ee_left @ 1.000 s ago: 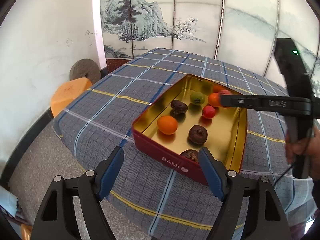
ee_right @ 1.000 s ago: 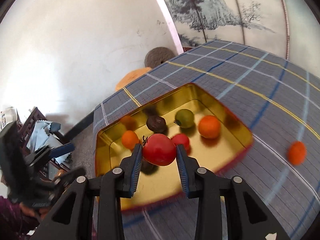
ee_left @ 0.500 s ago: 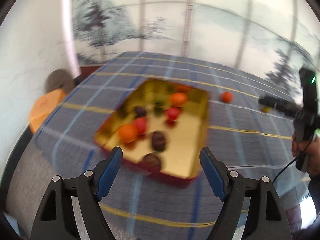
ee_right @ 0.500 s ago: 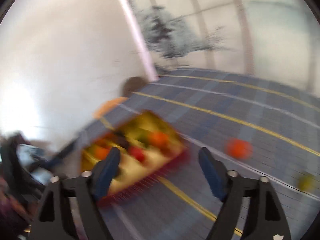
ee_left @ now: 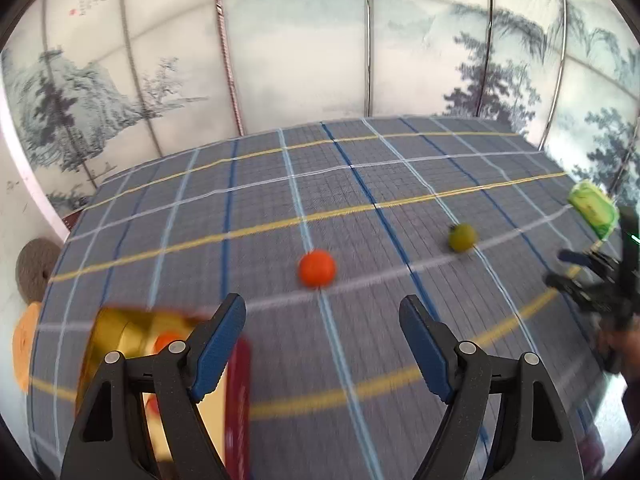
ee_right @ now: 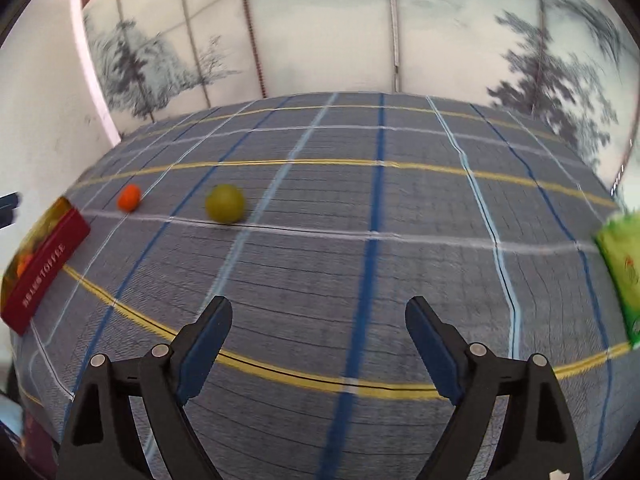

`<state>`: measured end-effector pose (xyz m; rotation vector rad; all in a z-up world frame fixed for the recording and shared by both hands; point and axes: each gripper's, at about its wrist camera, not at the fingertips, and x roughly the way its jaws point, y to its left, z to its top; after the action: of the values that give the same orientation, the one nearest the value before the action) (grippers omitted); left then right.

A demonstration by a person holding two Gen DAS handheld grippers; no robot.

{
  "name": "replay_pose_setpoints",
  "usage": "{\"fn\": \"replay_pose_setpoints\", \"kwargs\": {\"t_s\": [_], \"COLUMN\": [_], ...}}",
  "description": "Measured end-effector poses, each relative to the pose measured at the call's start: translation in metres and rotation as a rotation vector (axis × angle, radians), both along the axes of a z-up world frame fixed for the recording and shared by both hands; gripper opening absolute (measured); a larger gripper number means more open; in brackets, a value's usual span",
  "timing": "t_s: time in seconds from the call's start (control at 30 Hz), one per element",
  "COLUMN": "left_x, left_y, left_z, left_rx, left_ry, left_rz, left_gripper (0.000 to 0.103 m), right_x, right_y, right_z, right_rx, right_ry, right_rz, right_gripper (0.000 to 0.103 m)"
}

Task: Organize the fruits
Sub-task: 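Grasp the last orange tangerine with the left gripper, then carry the tangerine into the tin and open the left gripper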

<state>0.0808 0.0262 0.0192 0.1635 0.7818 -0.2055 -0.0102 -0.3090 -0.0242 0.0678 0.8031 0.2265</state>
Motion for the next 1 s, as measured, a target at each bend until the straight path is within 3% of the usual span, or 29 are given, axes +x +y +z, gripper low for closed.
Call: {"fn": "replay_pose_setpoints", "kwargs": {"t_s": [0.23,0.43,0.5,0.53,0.63,0.77,1.0], "left_x": [0.082,0.107,0.111,0.109,0.101,0.063,-0.013], "left_y": [-0.014,-0.009,-0.01,-0.009,-0.013,-0.023,-0.038], "left_z": [-0.049,-0.081,-0.092,-0.091,-0.089,-0.077,-0.039], "left_rx": [0.08,0.11,0.067,0.004,-0.005,-0.096,-0.103], "left_ry": [0.106,0.168,0.225,0.224,0.235,0.229,0.098], "left_rz": [0.044,0.094,0.069,0.062,0.081,0.085,0.09], "left_gripper": [0.08,0.077,0.05,0.036,0.035,0.035,0.035], "right_x": [-0.004,-0.006,-0.007,-0.008,-0.007,-0.006,-0.002], "right_y": [-0.008,0.003,0.008,0.008,0.009,0.008,0.01], "right_z": [-0.002,-0.001,-0.001,-0.002,-0.002,-0.002,-0.005], "right_rx": [0.072,0.079,0.075,0.073,0.079,0.083,0.068], "right_ry": [-0.009,-0.02,-0.019,-0.019,-0.015,-0.011,0.013], "right_rz": [0.047,0.093,0.107,0.11,0.115,0.109,0.114], "right_gripper": [0.094,0.094,0.095,0.095,0.095,0.095,0.097]}}
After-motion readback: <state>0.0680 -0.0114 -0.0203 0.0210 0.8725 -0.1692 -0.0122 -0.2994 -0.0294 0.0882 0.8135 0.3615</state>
